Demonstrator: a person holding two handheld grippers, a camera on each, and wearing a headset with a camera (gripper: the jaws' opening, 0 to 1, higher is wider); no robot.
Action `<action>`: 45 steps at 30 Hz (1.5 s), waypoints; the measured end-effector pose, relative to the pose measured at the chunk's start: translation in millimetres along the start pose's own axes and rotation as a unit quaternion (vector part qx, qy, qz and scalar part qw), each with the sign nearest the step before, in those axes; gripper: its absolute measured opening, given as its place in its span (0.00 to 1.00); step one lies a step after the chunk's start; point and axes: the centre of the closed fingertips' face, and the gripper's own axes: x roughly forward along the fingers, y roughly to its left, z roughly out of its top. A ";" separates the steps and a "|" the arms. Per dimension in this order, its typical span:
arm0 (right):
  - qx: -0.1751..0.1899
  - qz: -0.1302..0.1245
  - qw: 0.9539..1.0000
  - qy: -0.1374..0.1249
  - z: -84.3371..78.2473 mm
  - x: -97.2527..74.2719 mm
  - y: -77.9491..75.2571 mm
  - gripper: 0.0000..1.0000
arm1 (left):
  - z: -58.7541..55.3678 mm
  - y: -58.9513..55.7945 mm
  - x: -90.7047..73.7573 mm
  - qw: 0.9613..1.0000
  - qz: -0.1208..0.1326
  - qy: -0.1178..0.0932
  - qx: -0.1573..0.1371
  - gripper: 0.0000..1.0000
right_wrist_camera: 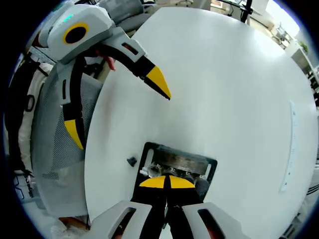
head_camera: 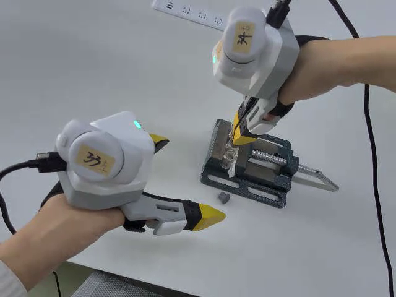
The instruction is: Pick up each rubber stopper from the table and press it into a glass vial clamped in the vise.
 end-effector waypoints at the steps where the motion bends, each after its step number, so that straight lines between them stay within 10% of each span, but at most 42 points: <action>1: 0.002 0.000 1.000 -0.002 -0.1 0.3 -0.2 0.00 | -0.3 -0.1 -0.1 1.000 0.000 0.001 0.000 0.90; 26: 0.007 -0.036 0.998 -0.061 -0.9 -7.0 7.6 0.07 | 9.9 -1.3 -4.7 1.000 0.002 -0.001 0.017 0.90; 38: 0.075 -0.072 0.984 -0.145 -5.0 -16.0 20.8 0.33 | 14.9 -2.9 -7.9 1.000 0.006 -0.004 0.019 0.91; 45: 0.132 -0.120 0.965 -0.194 -11.2 -14.6 28.0 0.46 | 17.5 -2.4 -10.4 1.000 0.007 -0.005 0.025 0.91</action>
